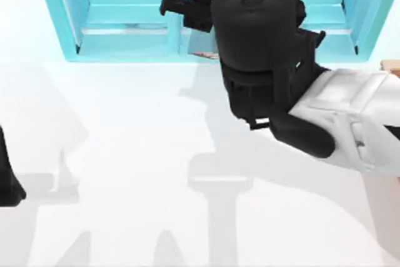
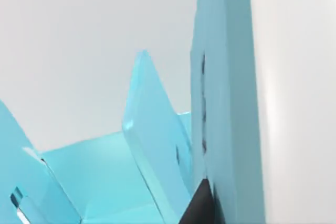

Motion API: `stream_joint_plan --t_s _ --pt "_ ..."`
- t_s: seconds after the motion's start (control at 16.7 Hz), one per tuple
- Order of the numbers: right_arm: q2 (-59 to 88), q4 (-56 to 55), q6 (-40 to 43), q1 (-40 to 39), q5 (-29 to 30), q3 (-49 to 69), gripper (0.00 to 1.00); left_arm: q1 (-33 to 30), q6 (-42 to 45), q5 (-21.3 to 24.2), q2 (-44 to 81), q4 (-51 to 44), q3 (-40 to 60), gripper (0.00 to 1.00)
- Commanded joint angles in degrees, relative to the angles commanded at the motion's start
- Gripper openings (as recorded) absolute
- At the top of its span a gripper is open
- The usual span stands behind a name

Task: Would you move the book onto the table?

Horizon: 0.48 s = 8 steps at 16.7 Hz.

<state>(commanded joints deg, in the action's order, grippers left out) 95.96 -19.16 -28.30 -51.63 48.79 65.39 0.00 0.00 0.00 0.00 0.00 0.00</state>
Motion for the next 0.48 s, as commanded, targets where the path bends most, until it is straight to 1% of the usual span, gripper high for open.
stream_joint_plan --t_s 0.12,0.24,0.48 --pt "0.3 -1.7 5.4 -1.1 0.0 -1.9 0.0 0.0 0.0 0.0 0.0 0.0 0.0 1.0" --pt "0.6 -4.0 13.3 -2.4 0.0 -4.5 0.0 0.0 0.0 0.0 0.0 0.0 0.0 1.0" --pt "1.2 -9.3 34.8 -5.2 -0.2 -11.6 0.0 0.0 0.0 0.0 0.0 0.0 0.0 1.0"
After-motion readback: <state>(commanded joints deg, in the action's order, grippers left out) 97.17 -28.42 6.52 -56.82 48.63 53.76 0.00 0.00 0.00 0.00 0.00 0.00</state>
